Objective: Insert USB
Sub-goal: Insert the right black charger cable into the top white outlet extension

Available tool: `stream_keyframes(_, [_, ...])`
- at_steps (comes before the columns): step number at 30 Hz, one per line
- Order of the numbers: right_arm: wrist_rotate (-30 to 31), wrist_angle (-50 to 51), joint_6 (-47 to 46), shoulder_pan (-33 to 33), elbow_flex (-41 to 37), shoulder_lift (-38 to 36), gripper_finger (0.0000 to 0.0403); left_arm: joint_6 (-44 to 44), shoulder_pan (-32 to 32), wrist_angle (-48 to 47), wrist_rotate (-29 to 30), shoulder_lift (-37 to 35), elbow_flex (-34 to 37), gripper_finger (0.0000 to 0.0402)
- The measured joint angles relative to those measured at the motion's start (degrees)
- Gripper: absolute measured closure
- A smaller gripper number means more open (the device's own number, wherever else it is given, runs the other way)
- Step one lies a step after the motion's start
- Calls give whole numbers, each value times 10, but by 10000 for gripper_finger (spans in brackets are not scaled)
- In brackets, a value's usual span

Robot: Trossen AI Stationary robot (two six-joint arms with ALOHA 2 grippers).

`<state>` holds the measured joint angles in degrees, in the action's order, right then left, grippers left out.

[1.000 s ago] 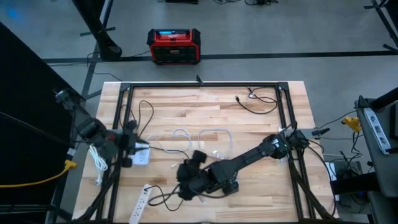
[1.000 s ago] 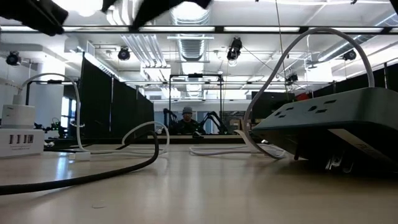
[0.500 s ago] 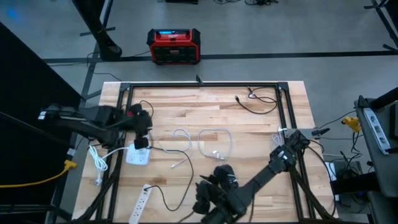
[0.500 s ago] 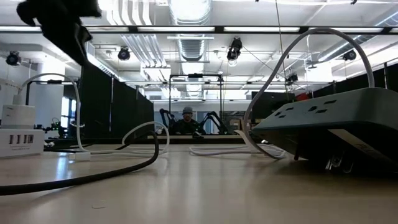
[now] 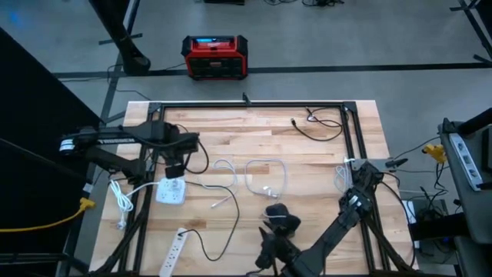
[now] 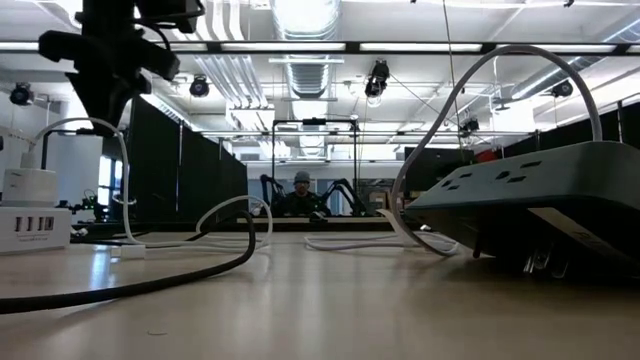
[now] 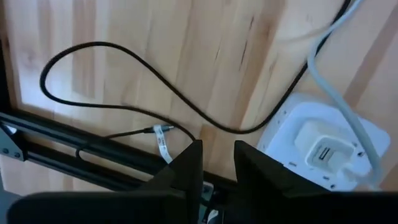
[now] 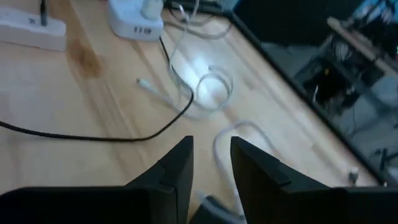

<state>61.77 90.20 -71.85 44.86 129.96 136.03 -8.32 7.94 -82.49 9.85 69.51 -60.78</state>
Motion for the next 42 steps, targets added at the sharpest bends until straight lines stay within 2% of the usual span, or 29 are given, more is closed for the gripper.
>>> stream_keyframes(8, [17, -2, 160, -4, -11, -107, 309, -50, -2, 17, 0, -27, -33, 306])
stream_keyframes(14, [64, -1, 179, -15, -11, -206, 319, -55, -13, 58, 0, -85, -18, 299])
stream_keyframes(16, [61, -2, 163, -30, -12, -231, 325, -57, -23, 75, 0, -113, -1, 297])
stream_keyframes(18, [24, -2, 159, -60, -14, -253, 331, -57, -31, 95, 0, -143, 21, 296])
stream_keyframes(20, [-56, -2, 190, -107, -15, -274, 337, -57, -37, 124, 0, -172, 44, 296])
stream_keyframes(23, [-176, -1, 268, -194, -20, -284, 342, -67, -43, 163, 0, -213, 76, 297])
stream_keyframes(27, [-294, -3, 403, -319, -43, -280, 341, -89, -44, 208, 0, -256, 110, 295])
stream_keyframes(33, [-354, -2, 535, -482, -104, -282, 305, -121, -44, 223, 0, -288, 144, 293])
stream_keyframes(38, [-387, -12, 628, -591, -165, -287, 247, -122, -44, 247, 0, -292, 167, 296])
stream_keyframes(42, [-434, -76, 696, -683, -224, -288, 200, -122, -44, 269, 0, -285, 174, 293])
